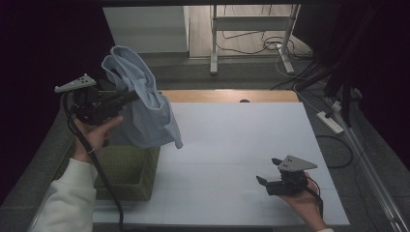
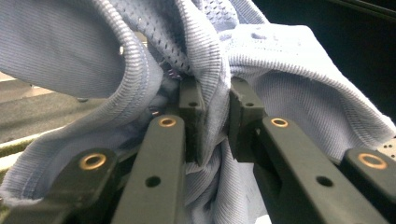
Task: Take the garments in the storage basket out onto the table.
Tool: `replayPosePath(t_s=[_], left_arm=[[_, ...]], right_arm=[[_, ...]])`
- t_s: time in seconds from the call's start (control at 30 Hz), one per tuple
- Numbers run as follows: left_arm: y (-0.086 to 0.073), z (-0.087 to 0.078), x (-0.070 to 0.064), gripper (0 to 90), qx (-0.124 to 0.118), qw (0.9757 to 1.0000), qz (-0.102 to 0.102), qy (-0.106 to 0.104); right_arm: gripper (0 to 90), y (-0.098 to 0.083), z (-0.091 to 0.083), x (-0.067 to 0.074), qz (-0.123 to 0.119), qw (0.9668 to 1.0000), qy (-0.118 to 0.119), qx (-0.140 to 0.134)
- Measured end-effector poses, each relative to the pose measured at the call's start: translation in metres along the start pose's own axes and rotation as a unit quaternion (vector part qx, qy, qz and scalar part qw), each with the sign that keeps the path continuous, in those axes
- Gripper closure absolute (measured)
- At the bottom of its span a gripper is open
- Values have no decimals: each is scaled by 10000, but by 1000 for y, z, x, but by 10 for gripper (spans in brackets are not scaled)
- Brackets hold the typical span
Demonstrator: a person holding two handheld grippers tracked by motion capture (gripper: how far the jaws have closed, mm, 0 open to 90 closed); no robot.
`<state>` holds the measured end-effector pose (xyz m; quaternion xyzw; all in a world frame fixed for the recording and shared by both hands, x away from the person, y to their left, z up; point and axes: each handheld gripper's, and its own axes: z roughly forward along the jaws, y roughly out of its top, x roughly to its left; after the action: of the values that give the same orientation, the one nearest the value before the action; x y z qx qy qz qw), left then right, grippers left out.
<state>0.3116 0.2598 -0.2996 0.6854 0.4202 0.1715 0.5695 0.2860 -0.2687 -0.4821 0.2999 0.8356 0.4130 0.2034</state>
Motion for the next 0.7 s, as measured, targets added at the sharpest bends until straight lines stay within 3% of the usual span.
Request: replayPosePath(t_s=[0.7], left_arm=[[8, 19, -21, 775, 15, 9996, 120, -246]], right_arm=[[152, 0, 0, 0, -6, 10000, 6, -1]])
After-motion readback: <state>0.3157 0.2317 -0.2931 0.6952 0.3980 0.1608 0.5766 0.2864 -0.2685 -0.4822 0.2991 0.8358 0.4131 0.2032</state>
